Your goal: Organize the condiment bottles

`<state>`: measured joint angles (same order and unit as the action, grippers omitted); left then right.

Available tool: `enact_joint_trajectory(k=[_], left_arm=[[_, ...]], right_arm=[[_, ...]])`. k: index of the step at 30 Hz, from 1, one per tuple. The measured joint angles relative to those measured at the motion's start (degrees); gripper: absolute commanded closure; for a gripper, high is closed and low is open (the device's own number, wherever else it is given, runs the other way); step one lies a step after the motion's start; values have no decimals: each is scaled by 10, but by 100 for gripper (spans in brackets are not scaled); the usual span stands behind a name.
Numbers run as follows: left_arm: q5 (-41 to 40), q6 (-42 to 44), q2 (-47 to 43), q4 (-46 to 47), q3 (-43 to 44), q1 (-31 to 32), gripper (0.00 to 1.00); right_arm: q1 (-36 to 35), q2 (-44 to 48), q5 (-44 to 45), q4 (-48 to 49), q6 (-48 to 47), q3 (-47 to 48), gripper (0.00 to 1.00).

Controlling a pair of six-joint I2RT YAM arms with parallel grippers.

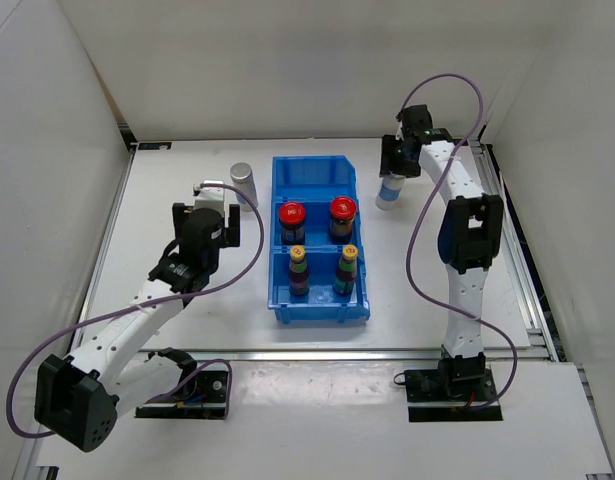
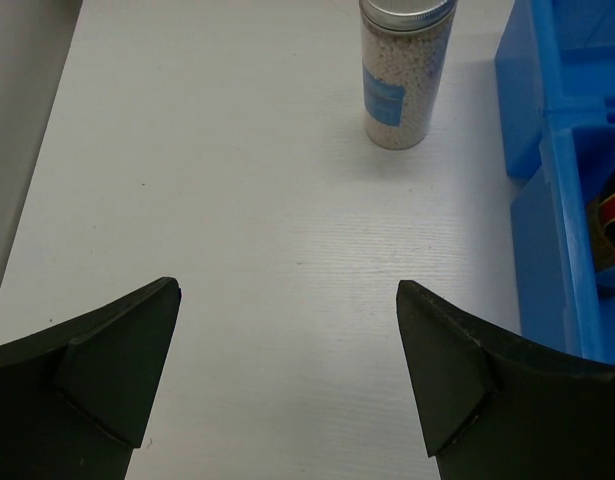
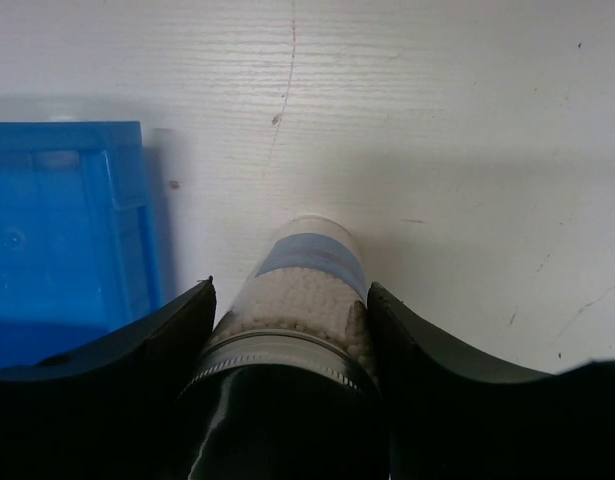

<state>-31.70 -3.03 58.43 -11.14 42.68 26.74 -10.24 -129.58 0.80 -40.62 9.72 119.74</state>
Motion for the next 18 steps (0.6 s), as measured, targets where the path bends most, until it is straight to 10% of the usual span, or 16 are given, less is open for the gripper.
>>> enact_joint_trajectory(k=[18], left_arm=[[-19, -4, 4, 39, -2, 0, 0]], right_arm=[[-139, 91, 36, 1, -60, 76, 75]])
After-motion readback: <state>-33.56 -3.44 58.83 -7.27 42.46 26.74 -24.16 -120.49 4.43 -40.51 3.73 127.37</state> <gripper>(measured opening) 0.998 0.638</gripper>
